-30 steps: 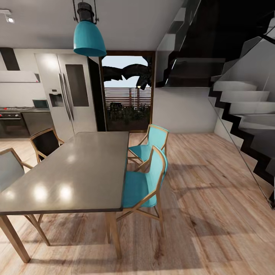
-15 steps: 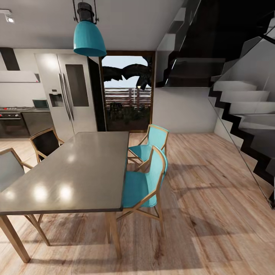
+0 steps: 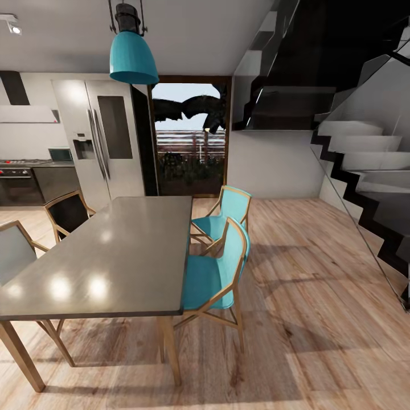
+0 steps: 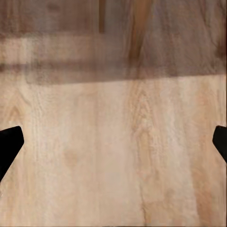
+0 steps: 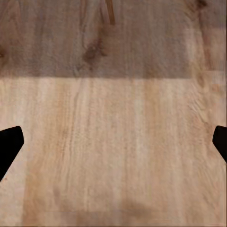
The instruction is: Put the three can of soda from the living room inside the tash can in the kitchen.
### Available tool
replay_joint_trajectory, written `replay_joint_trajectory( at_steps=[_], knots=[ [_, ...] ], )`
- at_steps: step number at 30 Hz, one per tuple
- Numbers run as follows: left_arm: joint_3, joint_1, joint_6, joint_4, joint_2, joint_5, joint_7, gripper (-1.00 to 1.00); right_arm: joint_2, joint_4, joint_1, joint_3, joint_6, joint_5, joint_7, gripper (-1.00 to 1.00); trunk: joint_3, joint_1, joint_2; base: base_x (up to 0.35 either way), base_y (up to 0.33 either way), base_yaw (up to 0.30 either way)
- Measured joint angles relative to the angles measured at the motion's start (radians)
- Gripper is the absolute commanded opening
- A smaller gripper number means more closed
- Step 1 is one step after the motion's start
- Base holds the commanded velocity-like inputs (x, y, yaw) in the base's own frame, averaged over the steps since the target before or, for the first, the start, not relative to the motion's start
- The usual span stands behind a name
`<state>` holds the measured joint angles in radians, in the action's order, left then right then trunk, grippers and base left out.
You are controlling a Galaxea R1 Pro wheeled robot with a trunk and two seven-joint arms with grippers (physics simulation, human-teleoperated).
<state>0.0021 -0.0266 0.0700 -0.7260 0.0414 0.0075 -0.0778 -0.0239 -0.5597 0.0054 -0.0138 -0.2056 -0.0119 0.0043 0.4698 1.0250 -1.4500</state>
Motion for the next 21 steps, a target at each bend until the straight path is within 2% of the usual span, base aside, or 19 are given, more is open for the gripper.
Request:
replay_joint_trajectory(
  at_steps=[1, 3, 4, 5, 6, 7, 12, 13, 15, 21],
  knots=[
    [0.0, 0.006, 0.035, -0.123, 0.001, 0.0, 0.0, 1.0, 0.001, -0.083, 0.008, -0.008, 0.0, -0.001, 0.0, 1.0, 0.0, 0.0, 0.0, 0.0, 0.0, 0.0],
    [0.0, 0.019, 0.072, -0.293, 0.001, 0.001, 0.0, 1.0, 0.001, -0.168, 0.02, -0.017, 0.003, -0.001, -0.001, 1.0, 0.0, 0.0, 0.0, 0.0, 0.0, 0.0],
    [0.0, 0.069, 0.114, -0.462, 0.001, 0.0, 0.0, 1.0, 0.0, -0.278, 0.035, -0.026, 0.005, -0.001, -0.002, 1.0, 0.0, 0.0, 0.0, 0.0, 0.0, 0.0],
    [0.001, 0.093, 0.125, -0.569, 0.001, 0.001, 0.0, 1.0, -0.001, -0.326, 0.041, -0.028, 0.007, -0.001, -0.002, 1.0, 0.0, 0.0, 0.0, 0.0, 0.0, 0.0],
    [0.003, 0.136, 0.138, -0.674, 0.001, 0.002, -0.001, 1.0, -0.003, -0.403, 0.055, -0.03, 0.008, -0.002, -0.002, 1.0, 0.0, 0.0, 0.0, 0.0, 0.0, 0.0],
    [0.003, 0.157, 0.143, -0.715, 0.001, 0.002, -0.001, 1.0, -0.004, -0.446, 0.063, -0.03, 0.009, -0.002, -0.001, 1.0, 0.0, 0.0, 0.0, 0.0, 0.0, 0.0],
    [0.006, 0.217, 0.151, -0.817, 0.001, 0.003, -0.001, 1.0, -0.01, -0.666, 0.127, -0.03, 0.014, -0.003, -0.001, 1.0, 0.0, 0.0, 0.0, 0.0, 0.0, 0.0],
    [0.006, 0.231, 0.151, -0.84, 0.001, 0.004, -0.001, 1.0, -0.011, -0.774, 0.165, -0.029, 0.016, -0.003, -0.001, 1.0, 0.0, 0.0, 0.0, 0.0, 0.0, 0.0],
    [0.006, 0.239, 0.149, -0.853, 0.001, 0.004, -0.002, 1.0, -0.012, -0.864, 0.188, -0.028, 0.017, -0.003, -0.001, 1.0, 0.0, 0.0, 0.0, 0.0, 0.0, 0.0],
    [0.005, 0.246, 0.092, -0.863, 0.002, 0.005, -0.011, 1.0, -0.013, -0.951, 0.203, -0.026, 0.016, -0.003, -0.003, 1.0, 0.0, 0.0, 0.0, 0.0, 0.0, 0.0]
  ],
)
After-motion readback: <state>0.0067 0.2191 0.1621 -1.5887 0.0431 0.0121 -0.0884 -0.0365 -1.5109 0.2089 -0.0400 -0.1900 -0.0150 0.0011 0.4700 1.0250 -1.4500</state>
